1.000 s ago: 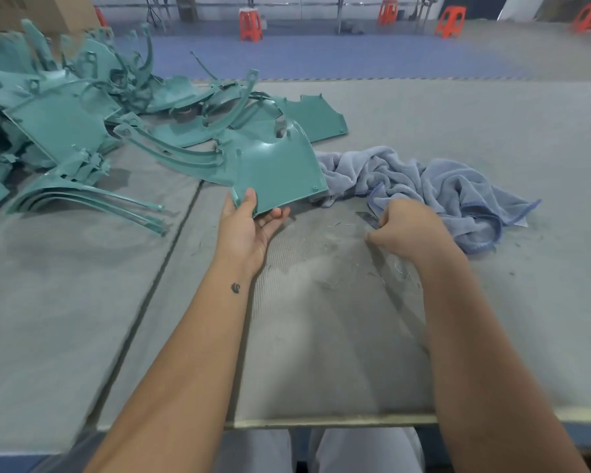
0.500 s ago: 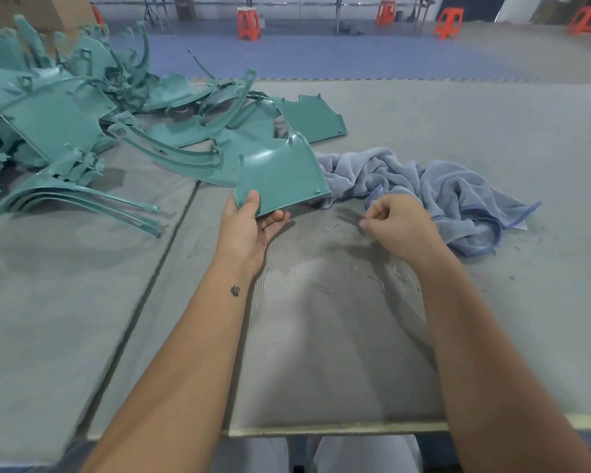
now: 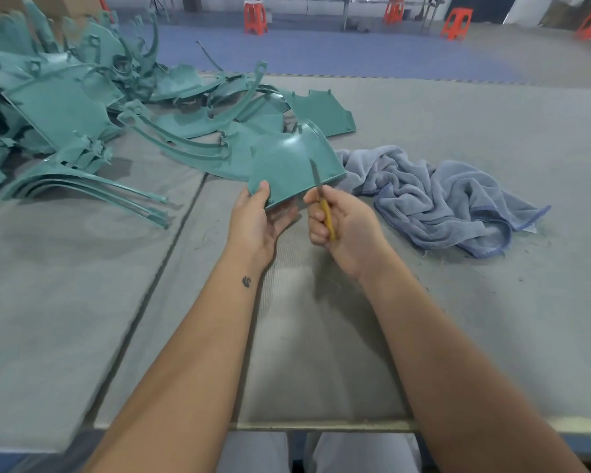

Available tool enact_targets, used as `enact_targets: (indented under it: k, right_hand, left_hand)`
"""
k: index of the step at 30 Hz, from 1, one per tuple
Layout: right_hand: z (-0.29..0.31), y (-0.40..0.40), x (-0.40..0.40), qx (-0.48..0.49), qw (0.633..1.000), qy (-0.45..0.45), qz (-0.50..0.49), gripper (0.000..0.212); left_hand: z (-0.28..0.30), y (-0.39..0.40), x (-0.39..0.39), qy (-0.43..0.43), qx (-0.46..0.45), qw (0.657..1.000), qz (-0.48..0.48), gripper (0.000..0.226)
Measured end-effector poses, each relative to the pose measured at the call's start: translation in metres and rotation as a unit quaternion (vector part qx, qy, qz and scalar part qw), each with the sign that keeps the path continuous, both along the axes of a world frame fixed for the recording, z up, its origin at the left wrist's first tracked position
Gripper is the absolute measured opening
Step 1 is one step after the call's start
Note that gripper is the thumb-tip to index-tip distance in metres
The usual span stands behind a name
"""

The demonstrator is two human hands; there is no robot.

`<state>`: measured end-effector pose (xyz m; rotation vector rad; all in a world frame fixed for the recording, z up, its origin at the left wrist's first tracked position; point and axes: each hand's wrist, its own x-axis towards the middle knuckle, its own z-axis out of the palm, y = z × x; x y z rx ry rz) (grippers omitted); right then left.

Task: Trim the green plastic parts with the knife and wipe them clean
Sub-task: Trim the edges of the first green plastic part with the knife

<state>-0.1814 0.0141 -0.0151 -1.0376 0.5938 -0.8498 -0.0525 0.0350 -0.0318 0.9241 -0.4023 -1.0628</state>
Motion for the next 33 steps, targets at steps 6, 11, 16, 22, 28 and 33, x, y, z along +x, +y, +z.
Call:
enact_targets:
  k: [6,11,16,22,28,33]
  right_hand:
    - [-0.007,0.011,0.014,-0.159,0.976,0.144,-0.023,0.02]
    - [-0.014,0.014,0.014,-0.223,0.962,0.155,-0.036,0.027]
    - [-0.018,0.009,0.017,-0.226,0.955,0.185,-0.054,0.037]
    - [-0.024,0.003,0.017,-0.225,0.955,0.187,-0.055,0.034]
    - [-0.025,0.004,0.016,-0.216,0.959,0.174,-0.055,0.035]
    - [-0.027,0.004,0.017,-0.216,0.959,0.172,-0.066,0.035]
  left_hand:
    - [0.001,0.003,-0.001,-0.015,-0.007,1.0,-0.007,0.017]
    - [0.003,0.005,0.001,0.011,-0.009,1.0,0.003,0.016]
    - [0.006,0.006,-0.003,0.049,-0.011,0.999,0.009,0.017]
    - [0.004,0.008,-0.002,0.047,-0.011,0.999,-0.002,0.019]
    - [0.002,0.01,-0.001,0.017,-0.011,1.0,0.003,0.019]
    - [0.003,0.012,-0.002,0.018,-0.006,1.0,0.005,0.018]
